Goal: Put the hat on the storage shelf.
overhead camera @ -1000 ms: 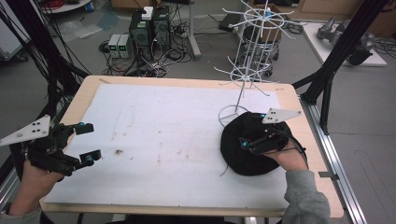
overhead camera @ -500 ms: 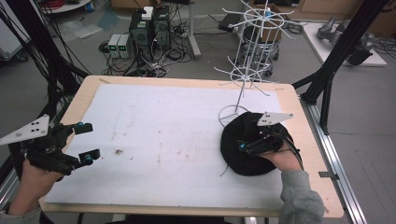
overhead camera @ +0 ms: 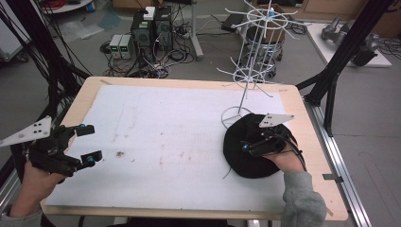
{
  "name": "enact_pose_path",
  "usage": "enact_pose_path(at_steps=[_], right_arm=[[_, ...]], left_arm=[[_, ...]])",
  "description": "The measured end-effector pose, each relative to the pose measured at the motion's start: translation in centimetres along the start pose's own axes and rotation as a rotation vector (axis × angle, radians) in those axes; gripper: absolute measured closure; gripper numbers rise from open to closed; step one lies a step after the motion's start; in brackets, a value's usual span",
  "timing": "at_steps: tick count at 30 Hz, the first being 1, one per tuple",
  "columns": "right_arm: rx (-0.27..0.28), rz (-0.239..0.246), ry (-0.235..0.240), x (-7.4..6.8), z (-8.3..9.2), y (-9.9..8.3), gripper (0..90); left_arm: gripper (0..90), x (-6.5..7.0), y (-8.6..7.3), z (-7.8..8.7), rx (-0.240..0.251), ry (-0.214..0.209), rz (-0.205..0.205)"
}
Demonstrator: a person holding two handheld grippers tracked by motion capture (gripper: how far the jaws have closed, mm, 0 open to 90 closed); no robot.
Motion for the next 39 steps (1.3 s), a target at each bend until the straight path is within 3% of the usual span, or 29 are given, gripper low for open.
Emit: enact_pose_path(at_steps=[4, 13, 15, 21, 25, 29, 39], right_arm=[[-0.011, 0.004, -0.011, 0.2, 0.0, -0.2, 6.1], [-0.051, 0.008, -0.030, 0.5, -0.1, -0.6, 25.4], [-0.060, 0.016, -0.035, 0.6, 0.0, -0.7, 33.5], [-0.080, 0.014, -0.024, 0.4, 0.1, -1.0, 44.9], [-0.108, 0.052, -0.053, 0.3, 0.3, -1.1, 62.8], [-0.090, 0.053, -0.060, 0.2, 0.7, -0.7, 71.4], [-0.086, 0.017, -0.060, 0.2, 1.2, -0.7, 75.5]], left_arm=[[1.7, -0.1, 0.2, 0.2, 0.005, 0.013, -0.016], [1.8, -0.1, 0.4, 0.4, 0.008, 0.018, -0.015], [1.7, -0.2, 0.3, 0.5, 0.008, 0.018, -0.013], [1.8, -0.2, 0.4, 0.5, 0.009, 0.020, -0.012], [1.8, -0.2, 0.3, 0.4, 0.007, 0.020, -0.013], [1.7, -0.3, 0.3, 0.5, 0.006, 0.022, -0.011], [1.7, -0.2, 0.3, 0.4, 0.005, 0.022, -0.012]])
Point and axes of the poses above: each handheld gripper's, and its own axes: z roughly backward along the jaws, y roughly out of its top, x roughly to its right, the point moved 10 cm from there along -z, roughly forward along the jaws, and after that the axes turned 7 degrees about x, right-handed, at the moved point
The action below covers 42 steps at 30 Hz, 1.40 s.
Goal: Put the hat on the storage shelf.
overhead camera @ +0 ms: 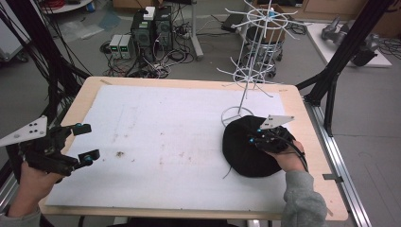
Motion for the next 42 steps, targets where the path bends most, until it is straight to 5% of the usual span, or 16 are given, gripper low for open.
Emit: enact_pose_path(at_steps=[10, 19, 42], right_arm=[[-0.003, -0.010, 0.026, -0.2, 0.2, 0.0, 75.8], [0.049, -0.052, 0.073, -0.4, 1.6, 1.0, 75.8], [0.179, 0.102, 0.091, -3.2, 8.5, 8.6, 75.8]], left_arm=[[1.7, -0.1, 0.1, 0.1, 0.007, 0.007, -0.002], [1.7, -0.3, 0.3, 0.3, 0.015, 0.015, -0.002], [1.7, -0.3, 0.3, 0.3, 0.016, 0.014, 0.003]])
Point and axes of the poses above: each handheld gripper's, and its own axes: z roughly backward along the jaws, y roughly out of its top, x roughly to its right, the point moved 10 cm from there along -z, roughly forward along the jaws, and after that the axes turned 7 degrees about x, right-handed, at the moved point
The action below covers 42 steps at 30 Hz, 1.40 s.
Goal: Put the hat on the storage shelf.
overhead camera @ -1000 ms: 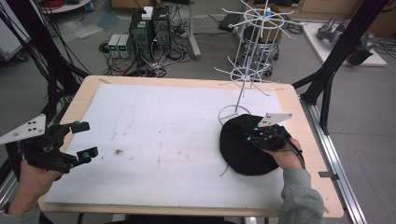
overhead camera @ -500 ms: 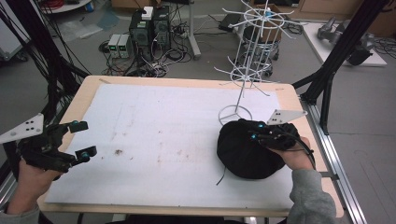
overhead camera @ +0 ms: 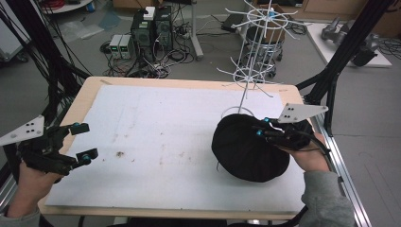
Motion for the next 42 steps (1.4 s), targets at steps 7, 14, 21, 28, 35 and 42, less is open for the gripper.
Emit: enact_pose_path(at_steps=[7, 14, 21, 28, 35, 42], right_arm=[[0.049, 0.012, 0.011, -0.3, 1.8, 2.8, 75.7], [0.090, 0.022, 0.003, -0.2, 3.6, 5.2, 75.6], [0.104, 0.050, -0.014, -0.1, 5.0, 7.4, 75.6], [0.127, 0.050, -0.017, 0.0, 6.5, 9.4, 75.6], [0.125, 0.060, -0.025, 0.3, 7.7, 11.3, 75.5], [0.167, 0.043, -0.042, 1.0, 9.2, 12.6, 75.5]], left_arm=[[1.7, 0.0, 0.0, 0.0, 0.001, -0.001, 0.001], [1.7, 0.0, 0.2, 0.3, 0.009, -0.003, 0.006], [1.7, 0.2, 0.6, 0.5, 0.019, -0.003, 0.001], [1.7, 0.2, 0.8, 0.7, 0.023, -0.007, -0.002], [1.7, 0.1, 0.8, 0.8, 0.026, -0.002, 0.001], [1.7, 0.1, 0.6, 0.5, 0.020, -0.005, 0.004]])
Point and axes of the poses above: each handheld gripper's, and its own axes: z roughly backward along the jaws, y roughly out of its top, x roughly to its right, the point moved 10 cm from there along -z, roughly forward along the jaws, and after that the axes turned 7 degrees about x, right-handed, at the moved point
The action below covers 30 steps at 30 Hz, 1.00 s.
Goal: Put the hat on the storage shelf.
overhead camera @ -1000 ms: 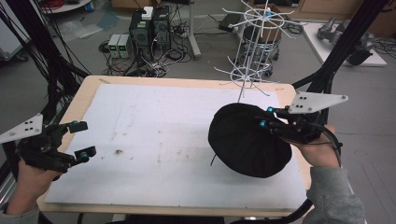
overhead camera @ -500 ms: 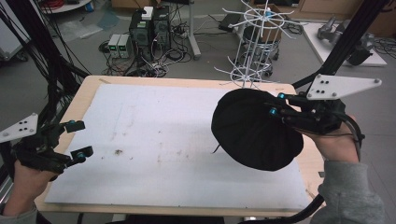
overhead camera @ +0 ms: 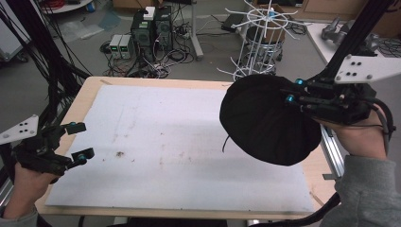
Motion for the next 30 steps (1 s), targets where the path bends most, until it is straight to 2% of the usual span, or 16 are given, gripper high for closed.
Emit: enact_pose_path(at_steps=[6, 11, 21, 26, 30], right_arm=[[0.022, -0.003, -0.026, 0.9, 0.9, 1.5, 75.5], [0.017, -0.001, -0.039, 1.6, 1.3, 3.1, 75.5], [0.007, 0.022, -0.041, 2.0, 1.7, 6.3, 75.5], [0.028, 0.018, -0.046, 2.1, 2.5, 8.0, 75.4], [0.055, 0.014, -0.058, 2.2, 3.3, 9.9, 75.4]], left_arm=[[1.8, -0.2, 0.0, 0.0, 0.004, -0.002, 0.010], [1.8, -0.2, 0.4, 0.4, 0.017, -0.004, 0.008], [1.8, -0.8, 0.3, 0.6, 0.018, 0.001, 0.023], [1.8, -0.8, 0.4, 0.6, 0.028, -0.003, 0.032], [1.8, -0.6, 0.2, 0.4, 0.016, -0.013, 0.024]])
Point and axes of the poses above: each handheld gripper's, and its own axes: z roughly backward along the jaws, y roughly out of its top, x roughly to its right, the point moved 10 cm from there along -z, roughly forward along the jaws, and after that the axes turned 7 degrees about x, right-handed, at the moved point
